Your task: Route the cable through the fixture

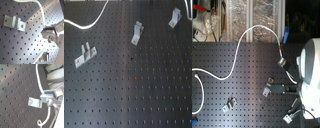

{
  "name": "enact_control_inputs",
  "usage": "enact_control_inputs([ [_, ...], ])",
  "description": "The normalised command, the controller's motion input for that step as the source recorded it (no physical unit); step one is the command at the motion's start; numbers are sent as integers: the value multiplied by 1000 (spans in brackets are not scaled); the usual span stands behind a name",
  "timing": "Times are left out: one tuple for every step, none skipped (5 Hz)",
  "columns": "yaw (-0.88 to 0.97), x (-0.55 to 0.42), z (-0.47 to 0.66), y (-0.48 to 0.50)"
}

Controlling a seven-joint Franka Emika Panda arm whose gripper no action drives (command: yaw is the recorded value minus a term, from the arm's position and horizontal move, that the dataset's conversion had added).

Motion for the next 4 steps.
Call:
enact_control_inputs([
  [919,1,-663,85],
  [725,-62,-932,28],
  [685,6,-999,32],
  [468,-14,-306,13],
])
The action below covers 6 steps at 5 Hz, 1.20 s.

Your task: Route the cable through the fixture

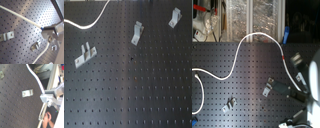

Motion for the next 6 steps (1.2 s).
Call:
enact_control_inputs([
  [0,-1,91,-6],
  [20,569,474,-241],
  [0,549,555,-404],
  [0,472,560,-424],
  [91,446,585,-216],
  [120,229,559,-175],
])
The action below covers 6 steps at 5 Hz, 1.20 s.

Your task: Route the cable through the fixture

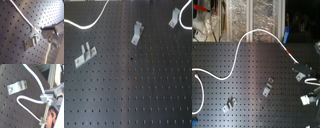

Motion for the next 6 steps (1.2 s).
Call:
enact_control_inputs([
  [0,66,428,-17],
  [-283,203,-153,2],
  [-11,-26,24,-90],
  [249,-206,31,-100],
  [451,-316,2,-55],
  [508,-316,4,-29],
])
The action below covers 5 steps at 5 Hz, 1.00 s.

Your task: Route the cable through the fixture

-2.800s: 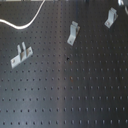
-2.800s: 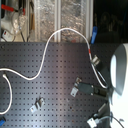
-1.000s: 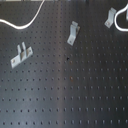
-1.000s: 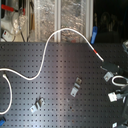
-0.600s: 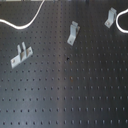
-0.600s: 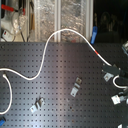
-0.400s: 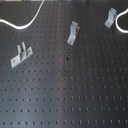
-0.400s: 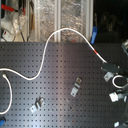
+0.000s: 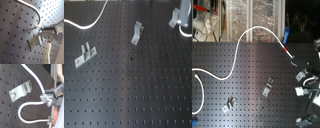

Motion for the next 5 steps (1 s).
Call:
enact_control_inputs([
  [546,-386,28,-56],
  [497,-374,118,-73],
  [560,-264,96,-82],
  [471,-352,85,-79],
  [448,-344,71,-46],
])
